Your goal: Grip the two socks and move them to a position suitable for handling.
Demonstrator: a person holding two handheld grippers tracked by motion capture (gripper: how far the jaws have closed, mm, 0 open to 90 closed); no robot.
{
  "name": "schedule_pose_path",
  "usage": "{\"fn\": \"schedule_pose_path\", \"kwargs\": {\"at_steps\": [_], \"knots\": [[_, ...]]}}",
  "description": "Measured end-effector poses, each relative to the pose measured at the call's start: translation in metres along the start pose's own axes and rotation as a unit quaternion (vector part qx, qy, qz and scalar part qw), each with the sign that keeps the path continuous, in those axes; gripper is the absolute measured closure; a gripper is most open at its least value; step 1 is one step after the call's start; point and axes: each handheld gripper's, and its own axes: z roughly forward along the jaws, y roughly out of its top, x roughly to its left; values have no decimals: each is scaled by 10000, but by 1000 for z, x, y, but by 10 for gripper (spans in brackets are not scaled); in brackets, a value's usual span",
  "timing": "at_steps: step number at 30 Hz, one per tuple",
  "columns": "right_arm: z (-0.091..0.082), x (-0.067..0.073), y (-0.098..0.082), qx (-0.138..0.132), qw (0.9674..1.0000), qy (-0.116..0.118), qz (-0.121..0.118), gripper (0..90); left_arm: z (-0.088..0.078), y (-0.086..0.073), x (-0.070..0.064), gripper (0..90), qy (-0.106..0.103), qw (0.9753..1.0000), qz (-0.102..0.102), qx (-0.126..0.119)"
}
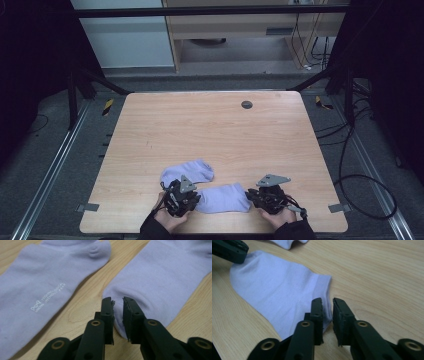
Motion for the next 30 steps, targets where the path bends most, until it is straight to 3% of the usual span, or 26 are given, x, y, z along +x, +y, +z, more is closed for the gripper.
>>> {"fn": "schedule_pose_path", "kwargs": {"at_steps": [8,16,23,30], "knots": [[-3,-1,8,-444,9990,-49,97,606,-17,5,15,665,236,9986,-137,-449],[-2,2,29,-703,9974,-62,132,509,-32,4,45,595,533,9953,-387,-703],[7,13,51,-819,9966,-81,87,453,-36,-2,74,556,769,9923,-603,-765],[23,18,68,-790,9966,-123,217,438,-42,-10,96,533,975,9887,-846,-759]]}}
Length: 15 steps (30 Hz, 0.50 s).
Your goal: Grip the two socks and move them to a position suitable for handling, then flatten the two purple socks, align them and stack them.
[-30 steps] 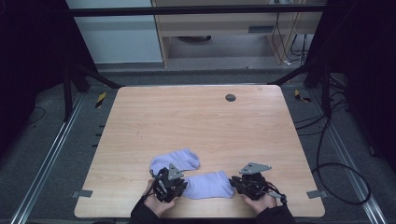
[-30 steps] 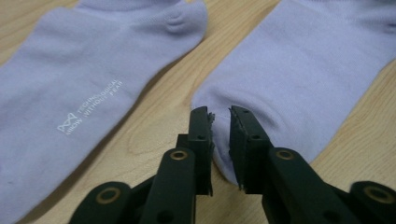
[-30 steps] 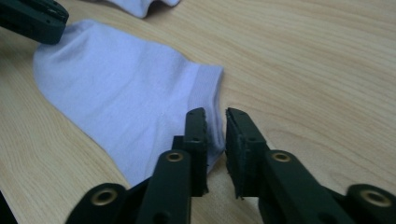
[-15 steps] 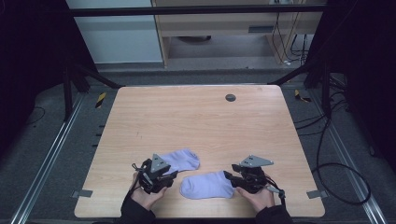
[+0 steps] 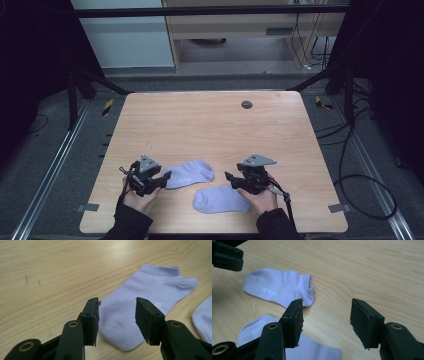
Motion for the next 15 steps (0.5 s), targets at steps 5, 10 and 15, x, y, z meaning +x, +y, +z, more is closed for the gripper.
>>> {"fn": "schedule_pose_path", "kwargs": {"at_steps": [5,10,15], "knots": [[14,6,10,5,10000,33,73,441,3,-4,13,527,137,9999,-47,76],[29,14,18,99,9999,25,21,461,6,-7,21,537,224,9995,-133,156],[43,19,25,127,9999,14,51,487,10,-9,25,553,229,9993,-149,252]]}}
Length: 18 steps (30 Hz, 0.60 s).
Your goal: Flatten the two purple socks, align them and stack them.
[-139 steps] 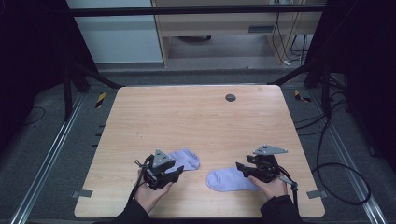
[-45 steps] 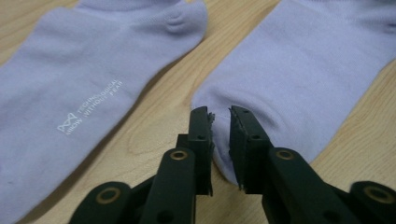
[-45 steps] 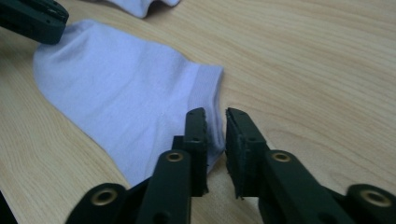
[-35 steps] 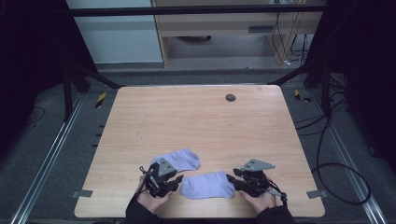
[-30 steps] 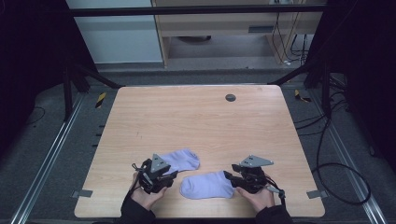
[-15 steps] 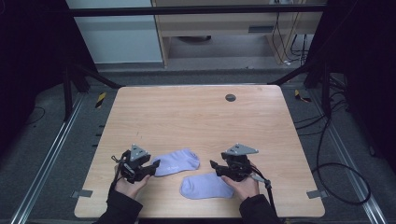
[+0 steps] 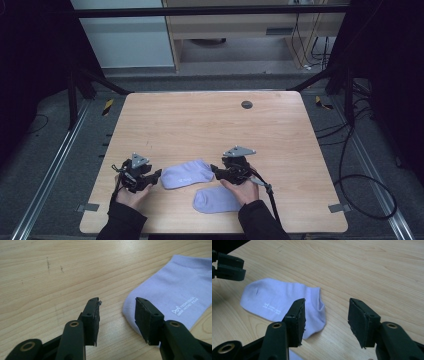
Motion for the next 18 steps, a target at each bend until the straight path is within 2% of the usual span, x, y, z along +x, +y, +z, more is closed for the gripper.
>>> {"fn": "schedule_pose_path", "kwargs": {"at_steps": [6,10,18], "knots": [[17,5,4,124,9999,-83,-18,524,5,0,-2,571,-49,9999,22,88],[27,10,5,263,9995,-91,-132,545,9,-1,-5,587,-134,9997,50,177],[46,13,0,511,9985,-141,-140,600,17,-2,-11,658,-187,9991,99,370]]}}
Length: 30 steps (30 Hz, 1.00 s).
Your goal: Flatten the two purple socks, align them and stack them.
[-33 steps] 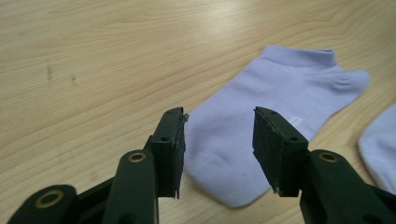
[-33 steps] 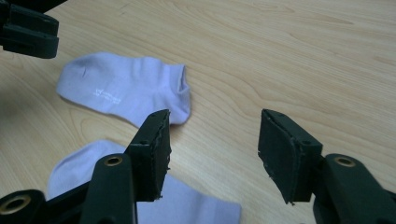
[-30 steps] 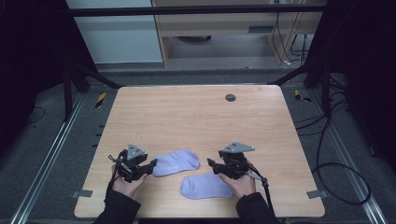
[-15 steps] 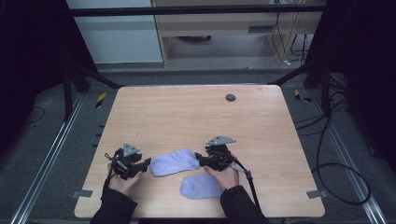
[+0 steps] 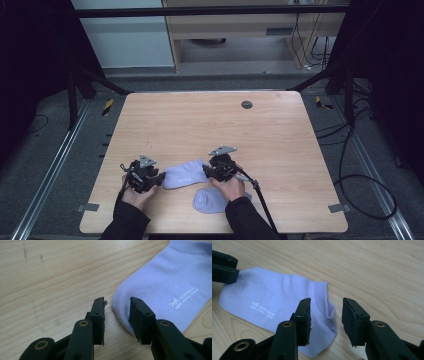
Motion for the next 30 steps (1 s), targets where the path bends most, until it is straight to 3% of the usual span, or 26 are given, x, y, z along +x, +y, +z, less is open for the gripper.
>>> {"fn": "schedule_pose_path", "kwargs": {"at_steps": [11,17,21,24,30], "knots": [[15,-1,-5,198,9996,-162,-72,723,5,1,-3,802,-57,9998,-28,163],[14,-1,-5,196,9996,-210,-68,844,5,3,-4,849,-64,9997,-156,185],[13,0,-6,184,9996,-209,-54,859,5,3,-5,865,-57,9996,-184,195],[11,0,-5,114,9998,-159,-9,861,3,3,-5,870,-62,9997,-161,177],[-5,1,-1,-91,10000,-17,-25,861,-12,8,-10,870,-149,9997,-165,-104]]}}
